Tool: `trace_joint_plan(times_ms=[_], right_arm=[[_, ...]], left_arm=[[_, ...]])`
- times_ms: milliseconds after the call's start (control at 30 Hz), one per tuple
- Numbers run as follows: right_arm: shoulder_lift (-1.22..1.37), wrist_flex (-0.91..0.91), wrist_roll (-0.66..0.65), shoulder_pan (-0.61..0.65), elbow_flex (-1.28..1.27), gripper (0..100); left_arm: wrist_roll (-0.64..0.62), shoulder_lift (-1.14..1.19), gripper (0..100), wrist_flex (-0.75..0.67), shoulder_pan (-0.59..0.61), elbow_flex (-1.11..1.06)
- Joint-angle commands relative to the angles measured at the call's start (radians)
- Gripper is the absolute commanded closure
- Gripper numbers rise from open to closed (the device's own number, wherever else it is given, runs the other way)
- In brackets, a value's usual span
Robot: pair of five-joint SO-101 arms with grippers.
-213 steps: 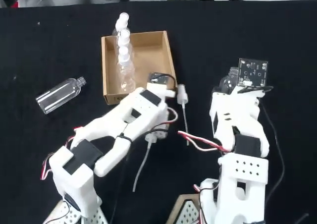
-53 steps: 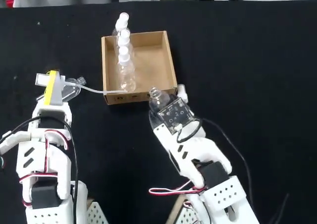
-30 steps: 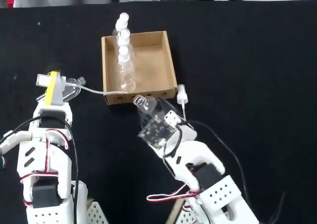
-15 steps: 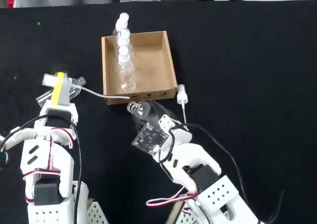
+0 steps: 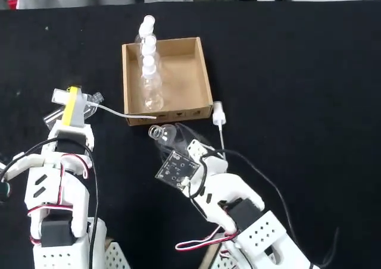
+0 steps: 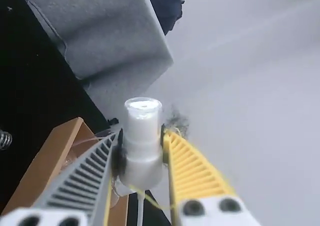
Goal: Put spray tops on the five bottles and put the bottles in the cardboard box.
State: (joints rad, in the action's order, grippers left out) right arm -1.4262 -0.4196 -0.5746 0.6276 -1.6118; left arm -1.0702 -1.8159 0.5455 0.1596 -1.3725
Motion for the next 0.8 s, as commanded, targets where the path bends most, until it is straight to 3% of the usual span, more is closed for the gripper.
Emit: trace_joint_plan(times_ms=[0, 767], right_arm=[[-0.028, 0.058, -0.003, 0.017, 0.008, 87.8], [-0.028, 0.114, 0.000, 0.015, -0.024, 87.8]], left_arm=[[0.012, -0.006, 97, -0.017, -0.008, 0.012], [0.005, -0.008, 97, -0.008, 0.028, 0.064]])
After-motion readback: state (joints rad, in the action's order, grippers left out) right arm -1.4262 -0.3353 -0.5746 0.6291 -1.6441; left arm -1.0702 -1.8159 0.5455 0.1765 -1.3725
